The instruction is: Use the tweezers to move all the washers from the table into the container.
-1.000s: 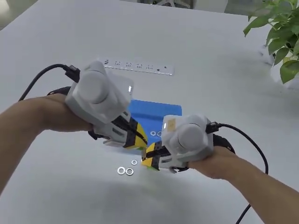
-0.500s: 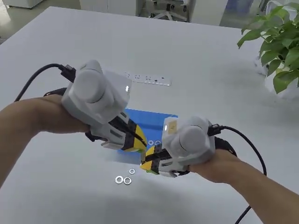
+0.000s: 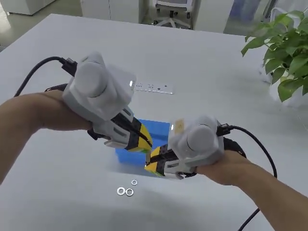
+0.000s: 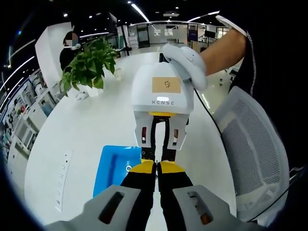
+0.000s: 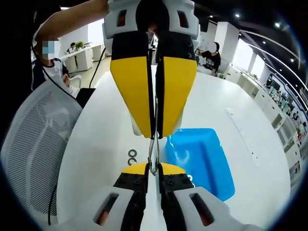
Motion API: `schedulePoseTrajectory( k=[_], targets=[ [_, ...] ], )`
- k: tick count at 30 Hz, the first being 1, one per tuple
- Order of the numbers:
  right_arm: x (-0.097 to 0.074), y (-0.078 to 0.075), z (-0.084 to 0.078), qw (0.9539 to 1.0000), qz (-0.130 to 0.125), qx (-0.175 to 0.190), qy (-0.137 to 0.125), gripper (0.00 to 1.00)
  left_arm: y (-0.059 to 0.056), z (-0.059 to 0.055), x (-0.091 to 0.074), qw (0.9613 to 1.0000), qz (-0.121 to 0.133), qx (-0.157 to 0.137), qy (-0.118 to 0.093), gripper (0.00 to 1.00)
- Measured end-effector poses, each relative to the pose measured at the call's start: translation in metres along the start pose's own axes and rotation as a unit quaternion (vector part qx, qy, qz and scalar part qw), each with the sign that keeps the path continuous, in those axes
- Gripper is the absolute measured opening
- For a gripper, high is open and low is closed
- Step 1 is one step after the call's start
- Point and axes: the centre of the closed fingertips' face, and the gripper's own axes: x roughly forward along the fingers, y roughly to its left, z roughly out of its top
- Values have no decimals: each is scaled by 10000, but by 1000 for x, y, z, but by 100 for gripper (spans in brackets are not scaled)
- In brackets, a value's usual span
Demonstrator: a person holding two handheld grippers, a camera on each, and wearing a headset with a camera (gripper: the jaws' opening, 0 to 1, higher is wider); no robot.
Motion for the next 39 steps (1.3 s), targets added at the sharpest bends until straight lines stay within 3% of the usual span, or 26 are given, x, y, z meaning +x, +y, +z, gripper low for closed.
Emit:
schedulePoseTrajectory(
  k=[8,16,29,39],
  targets=[
    [-5,-15,7,9999,-101,-67,-31,10,13,6,-7,9999,51,88,2,5],
    [-3,-33,6,9999,-156,-51,-49,10,30,5,-5,9998,117,165,51,5],
    [13,-55,-9,9999,-116,97,-29,10,54,-11,10,9997,169,150,76,5],
    [30,-62,-20,9999,1,149,42,10,64,-28,22,9998,146,43,112,5]
  ],
)
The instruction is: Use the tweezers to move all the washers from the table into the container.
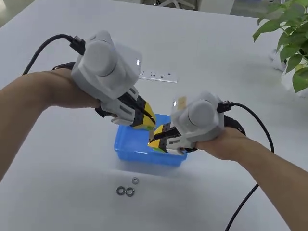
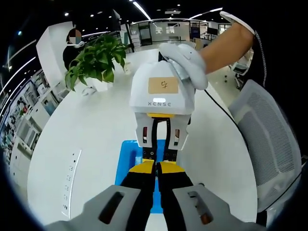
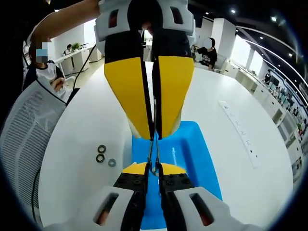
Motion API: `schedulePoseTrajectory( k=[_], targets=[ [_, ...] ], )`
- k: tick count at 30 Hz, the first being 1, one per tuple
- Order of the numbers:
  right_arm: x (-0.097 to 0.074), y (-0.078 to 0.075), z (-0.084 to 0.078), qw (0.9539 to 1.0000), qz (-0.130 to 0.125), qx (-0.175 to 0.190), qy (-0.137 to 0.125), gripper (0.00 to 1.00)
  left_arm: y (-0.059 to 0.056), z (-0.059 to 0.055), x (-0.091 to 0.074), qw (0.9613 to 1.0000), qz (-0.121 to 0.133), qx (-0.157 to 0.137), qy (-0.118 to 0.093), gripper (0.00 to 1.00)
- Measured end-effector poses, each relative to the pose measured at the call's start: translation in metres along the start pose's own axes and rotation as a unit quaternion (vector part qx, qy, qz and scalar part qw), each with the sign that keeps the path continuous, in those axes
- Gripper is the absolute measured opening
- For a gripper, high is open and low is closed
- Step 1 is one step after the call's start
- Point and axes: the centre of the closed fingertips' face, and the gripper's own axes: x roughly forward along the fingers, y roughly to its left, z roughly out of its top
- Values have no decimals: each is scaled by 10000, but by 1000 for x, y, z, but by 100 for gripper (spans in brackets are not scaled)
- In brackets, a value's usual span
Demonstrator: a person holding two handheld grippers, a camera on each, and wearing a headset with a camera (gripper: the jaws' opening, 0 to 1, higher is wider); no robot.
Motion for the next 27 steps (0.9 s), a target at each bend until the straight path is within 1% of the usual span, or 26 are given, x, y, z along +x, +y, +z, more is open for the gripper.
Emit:
schedulePoseTrajectory(
  k=[9,14,21,23,27],
  targets=[
    [13,-4,-9,9999,124,37,85,10,6,-14,8,9999,-11,-102,27,5],
    [19,-7,-12,9997,180,71,115,10,9,-18,11,9999,6,-125,29,5],
    [25,-7,-16,9995,264,90,165,10,11,-24,16,9998,-38,-183,64,5],
    [25,-7,-15,9994,284,140,138,10,12,-24,16,9998,-22,-219,19,5],
    [25,-7,-15,9993,300,150,136,10,13,-24,15,9997,-22,-250,3,5]
  ],
)
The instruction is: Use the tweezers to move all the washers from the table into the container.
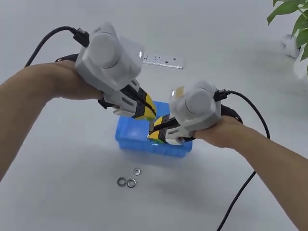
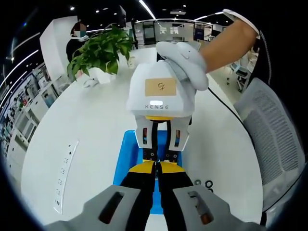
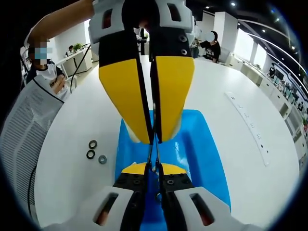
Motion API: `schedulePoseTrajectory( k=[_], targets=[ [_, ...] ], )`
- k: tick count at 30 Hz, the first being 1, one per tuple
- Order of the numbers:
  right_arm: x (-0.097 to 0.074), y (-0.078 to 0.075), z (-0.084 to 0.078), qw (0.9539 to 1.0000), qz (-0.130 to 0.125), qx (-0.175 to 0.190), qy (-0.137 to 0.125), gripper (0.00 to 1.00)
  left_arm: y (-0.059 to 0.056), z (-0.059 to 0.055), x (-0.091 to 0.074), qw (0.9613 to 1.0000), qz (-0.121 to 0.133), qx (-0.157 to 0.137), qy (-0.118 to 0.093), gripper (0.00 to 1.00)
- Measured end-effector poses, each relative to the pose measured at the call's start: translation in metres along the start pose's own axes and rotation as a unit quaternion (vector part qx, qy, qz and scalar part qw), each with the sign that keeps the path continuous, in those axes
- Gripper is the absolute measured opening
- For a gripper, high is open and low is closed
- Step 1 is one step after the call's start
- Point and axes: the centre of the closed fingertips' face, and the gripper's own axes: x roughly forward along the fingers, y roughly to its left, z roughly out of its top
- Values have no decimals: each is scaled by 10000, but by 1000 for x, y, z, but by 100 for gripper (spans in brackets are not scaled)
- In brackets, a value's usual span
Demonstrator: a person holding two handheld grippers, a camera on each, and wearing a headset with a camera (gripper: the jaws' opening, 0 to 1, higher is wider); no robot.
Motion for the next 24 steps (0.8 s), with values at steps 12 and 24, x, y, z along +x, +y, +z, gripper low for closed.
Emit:
schedulePoseTrajectory(
  k=[12,24],
  targets=[
    [-3,1,2,10000,-12,-83,36,11,-2,0,-2,10000,1,30,82,6],
    [-17,2,15,9998,-127,-179,-24,11,-6,13,-14,9999,70,129,47,6]
  ],
)
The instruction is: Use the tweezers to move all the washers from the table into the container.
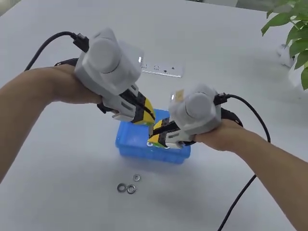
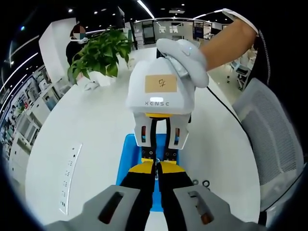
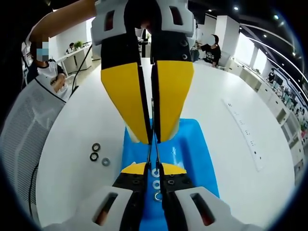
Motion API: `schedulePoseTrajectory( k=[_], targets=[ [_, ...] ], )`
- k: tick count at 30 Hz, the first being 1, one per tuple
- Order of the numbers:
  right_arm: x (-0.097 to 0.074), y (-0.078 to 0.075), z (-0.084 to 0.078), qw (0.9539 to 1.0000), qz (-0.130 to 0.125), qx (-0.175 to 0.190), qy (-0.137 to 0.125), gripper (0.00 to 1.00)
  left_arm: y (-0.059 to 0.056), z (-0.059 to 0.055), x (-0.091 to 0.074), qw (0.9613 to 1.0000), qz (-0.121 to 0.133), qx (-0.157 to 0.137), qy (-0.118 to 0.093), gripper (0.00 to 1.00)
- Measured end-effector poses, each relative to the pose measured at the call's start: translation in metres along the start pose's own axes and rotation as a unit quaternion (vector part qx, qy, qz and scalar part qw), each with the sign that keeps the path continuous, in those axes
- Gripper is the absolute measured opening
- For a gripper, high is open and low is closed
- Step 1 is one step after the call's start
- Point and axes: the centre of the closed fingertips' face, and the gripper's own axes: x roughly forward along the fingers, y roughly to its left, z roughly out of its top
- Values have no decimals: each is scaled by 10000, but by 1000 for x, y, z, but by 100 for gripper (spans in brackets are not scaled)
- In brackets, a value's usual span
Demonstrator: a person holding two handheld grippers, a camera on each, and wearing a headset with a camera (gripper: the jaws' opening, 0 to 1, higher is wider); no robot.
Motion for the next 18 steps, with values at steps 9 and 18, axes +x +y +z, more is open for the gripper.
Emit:
schedulePoseTrajectory(
  k=[9,18],
  targets=[
    [-13,4,10,9999,-106,-68,-36,11,-7,13,-11,9999,39,118,8,6],
    [-26,15,20,9996,-199,-171,-60,11,-18,24,-22,9998,63,168,8,6]
  ],
)
